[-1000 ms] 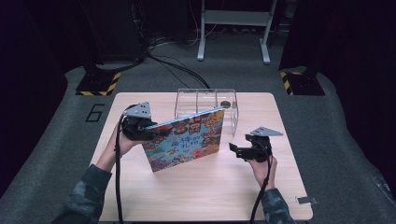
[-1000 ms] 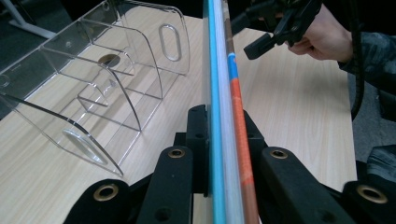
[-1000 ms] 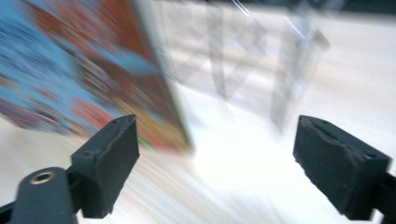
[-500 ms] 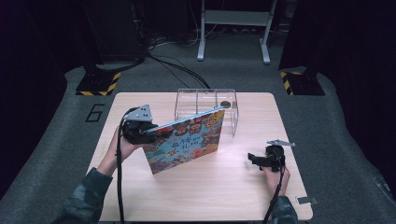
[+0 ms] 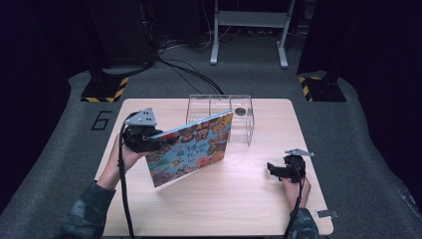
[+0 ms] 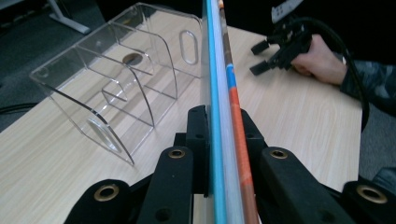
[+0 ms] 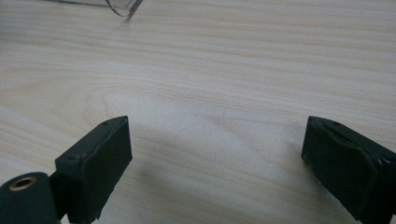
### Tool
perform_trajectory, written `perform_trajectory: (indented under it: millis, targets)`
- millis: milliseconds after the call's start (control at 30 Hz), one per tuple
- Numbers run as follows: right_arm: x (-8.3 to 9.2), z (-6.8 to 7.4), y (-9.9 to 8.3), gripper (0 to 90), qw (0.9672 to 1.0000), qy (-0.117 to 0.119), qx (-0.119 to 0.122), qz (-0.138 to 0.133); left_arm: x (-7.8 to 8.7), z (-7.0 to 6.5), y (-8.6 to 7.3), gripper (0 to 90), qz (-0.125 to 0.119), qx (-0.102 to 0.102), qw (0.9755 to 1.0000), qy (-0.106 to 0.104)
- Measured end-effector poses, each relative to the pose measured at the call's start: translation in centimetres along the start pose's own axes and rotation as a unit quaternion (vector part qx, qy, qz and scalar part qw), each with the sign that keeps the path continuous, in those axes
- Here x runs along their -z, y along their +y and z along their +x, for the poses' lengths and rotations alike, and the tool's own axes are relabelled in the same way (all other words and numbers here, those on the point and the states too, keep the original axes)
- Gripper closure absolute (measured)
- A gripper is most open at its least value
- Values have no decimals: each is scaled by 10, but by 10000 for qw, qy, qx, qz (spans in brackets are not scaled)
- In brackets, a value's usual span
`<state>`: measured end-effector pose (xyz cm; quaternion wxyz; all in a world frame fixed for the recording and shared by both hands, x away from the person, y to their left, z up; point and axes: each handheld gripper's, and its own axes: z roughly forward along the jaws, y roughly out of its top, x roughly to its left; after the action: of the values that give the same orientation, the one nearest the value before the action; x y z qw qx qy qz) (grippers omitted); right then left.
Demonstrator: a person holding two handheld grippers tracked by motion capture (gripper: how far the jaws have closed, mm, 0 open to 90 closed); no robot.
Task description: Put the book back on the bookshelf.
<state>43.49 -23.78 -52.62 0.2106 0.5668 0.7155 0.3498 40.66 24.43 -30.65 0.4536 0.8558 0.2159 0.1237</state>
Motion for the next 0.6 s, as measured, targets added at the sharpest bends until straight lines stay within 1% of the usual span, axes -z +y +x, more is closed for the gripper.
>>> perform_trajectory:
  millis: [33,67,100,133,200,233,267,300,333,400,433,500,600]
  targets:
    - [0,0,0,74,10000,0,0,0,0,0,0,802,0,0,10000,0]
    - [-1,3,0,71,9998,-98,175,76,4,1,0,802,-42,7,10000,52]
    - [-1,3,0,71,9998,-98,175,76,4,1,0,802,-42,7,10000,52]
    - [-2,5,0,66,9993,-181,306,120,8,1,0,802,-69,30,9999,127]
    - [-3,6,0,65,9993,-195,304,121,10,2,1,801,-54,16,9999,147]
    - [-3,7,0,66,9994,-210,254,105,13,2,0,801,-103,88,9997,184]
    - [-2,5,0,66,9993,-181,321,119,15,4,1,802,-76,77,9998,195]
    - [-2,5,0,66,9993,-181,321,119,15,4,1,801,-76,77,9998,195]
    - [-2,6,0,67,9996,-163,207,98,16,4,0,801,-116,96,9996,225]
    - [-2,6,0,67,9996,-161,208,101,19,4,0,801,-172,194,9994,249]
    - [-2,6,0,67,9996,-165,219,101,23,6,0,801,-199,225,9991,302]
    - [-2,6,0,67,9996,-161,206,102,27,7,0,801,-230,261,9987,362]
    - [-2,5,0,67,9996,-159,207,100,31,8,0,801,-234,296,9985,393]
